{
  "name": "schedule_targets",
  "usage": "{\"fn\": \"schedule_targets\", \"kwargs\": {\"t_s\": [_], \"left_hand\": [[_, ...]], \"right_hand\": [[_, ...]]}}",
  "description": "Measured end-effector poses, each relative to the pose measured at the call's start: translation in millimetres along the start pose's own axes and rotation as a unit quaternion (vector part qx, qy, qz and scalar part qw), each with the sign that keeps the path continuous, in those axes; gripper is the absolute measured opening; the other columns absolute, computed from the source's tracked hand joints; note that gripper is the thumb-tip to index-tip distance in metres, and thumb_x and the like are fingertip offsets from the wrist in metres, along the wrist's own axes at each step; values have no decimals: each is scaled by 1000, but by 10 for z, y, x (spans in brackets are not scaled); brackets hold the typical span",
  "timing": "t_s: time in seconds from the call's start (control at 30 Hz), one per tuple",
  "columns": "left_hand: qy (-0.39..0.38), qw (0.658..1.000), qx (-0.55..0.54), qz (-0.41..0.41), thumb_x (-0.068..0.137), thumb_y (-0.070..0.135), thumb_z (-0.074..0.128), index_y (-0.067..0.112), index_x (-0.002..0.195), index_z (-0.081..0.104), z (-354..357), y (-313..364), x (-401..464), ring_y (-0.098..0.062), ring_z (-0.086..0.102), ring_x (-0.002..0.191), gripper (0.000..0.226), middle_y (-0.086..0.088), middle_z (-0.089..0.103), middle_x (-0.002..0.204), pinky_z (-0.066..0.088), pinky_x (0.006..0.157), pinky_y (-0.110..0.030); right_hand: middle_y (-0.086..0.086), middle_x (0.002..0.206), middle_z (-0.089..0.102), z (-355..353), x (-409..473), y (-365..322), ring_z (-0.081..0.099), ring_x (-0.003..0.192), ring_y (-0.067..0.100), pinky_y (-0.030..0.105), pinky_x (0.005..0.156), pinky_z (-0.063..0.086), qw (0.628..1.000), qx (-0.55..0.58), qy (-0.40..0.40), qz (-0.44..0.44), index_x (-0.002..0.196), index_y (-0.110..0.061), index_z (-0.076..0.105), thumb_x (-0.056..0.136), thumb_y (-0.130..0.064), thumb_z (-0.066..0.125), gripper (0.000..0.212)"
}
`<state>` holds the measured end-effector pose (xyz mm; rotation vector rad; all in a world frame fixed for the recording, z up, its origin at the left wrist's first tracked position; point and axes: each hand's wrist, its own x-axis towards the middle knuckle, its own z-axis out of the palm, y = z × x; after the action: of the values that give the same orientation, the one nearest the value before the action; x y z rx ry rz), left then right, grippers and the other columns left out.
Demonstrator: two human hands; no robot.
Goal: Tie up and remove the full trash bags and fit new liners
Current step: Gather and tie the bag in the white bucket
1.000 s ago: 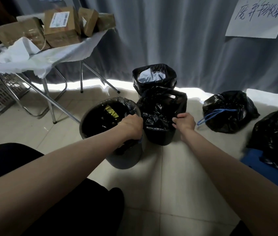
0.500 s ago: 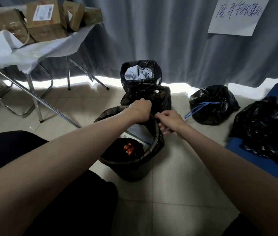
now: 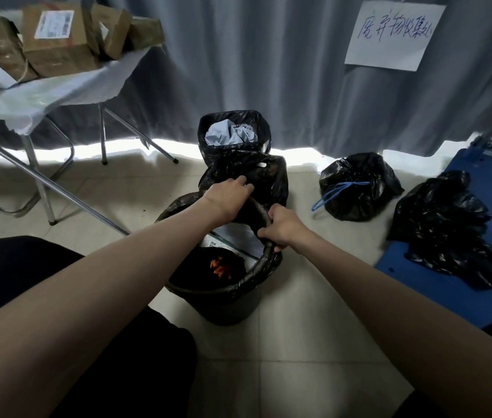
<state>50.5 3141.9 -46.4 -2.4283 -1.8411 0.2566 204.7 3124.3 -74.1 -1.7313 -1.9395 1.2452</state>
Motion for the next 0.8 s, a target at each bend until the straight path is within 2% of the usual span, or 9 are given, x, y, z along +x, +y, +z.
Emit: {"fn": "schedule_targets", "kwargs": {"t_s": [0.07,0.13,0.2,0.27,0.37,0.6,0.7,0.8], "left_hand": [[9,1000,-2,5,89,2,55,10,128,44,6,62,72,-32,55,110,42,-11,45,123,48,78,-42],[14,1000,-7,16,88,2,57,9,126,43,14,133,170,-33,55,110,41,-12,44,123,48,82,-43],[19,999,-4,26,89,4,55,10,127,45,11,198,270,-32,53,112,40,-11,44,124,49,85,-43],[17,999,-1,39,92,5,52,10,127,49,-14,306,387,-32,51,114,35,-11,45,125,50,88,-44],[32,998,-7,52,93,4,47,8,120,58,-68,545,561,-33,55,112,29,-12,53,120,49,87,-45],[42,997,-27,59,92,3,47,6,110,61,-188,1033,882,-37,57,111,23,-15,57,118,47,86,-43],[58,996,-12,63,93,2,45,4,113,60,-223,1227,912,-37,58,110,24,-16,57,119,47,84,-43],[66,996,-2,56,93,0,44,2,112,60,-238,1283,889,-38,58,108,24,-18,58,117,47,81,-43]], "right_hand": [[8,90,57,-83,20,58,61,65,25,33,50,56,999,-21,29,-14,95,-12,48,81,-15,70,26],[8,94,60,-235,24,158,62,84,28,36,70,55,996,-66,63,-14,86,-18,51,79,-20,71,22],[7,92,61,-394,13,270,63,93,29,36,79,53,993,-87,85,-1,77,-23,52,77,-21,73,21],[5,92,58,-561,3,398,62,94,29,36,79,53,990,-95,104,20,84,-24,61,79,-21,71,12],[3,93,59,-788,11,590,60,90,26,33,72,48,981,-123,145,47,100,-23,70,84,-19,66,17],[2,90,69,-1173,-29,1042,64,86,23,34,75,52,946,-107,304,44,95,-24,71,87,-5,58,24],[1,92,71,-1260,-95,1196,65,86,23,35,74,54,941,-112,319,14,99,-25,71,88,-6,58,25],[3,95,70,-1286,-172,1304,65,88,24,30,68,48,931,-162,327,3,102,-22,72,90,-12,60,21]]}}
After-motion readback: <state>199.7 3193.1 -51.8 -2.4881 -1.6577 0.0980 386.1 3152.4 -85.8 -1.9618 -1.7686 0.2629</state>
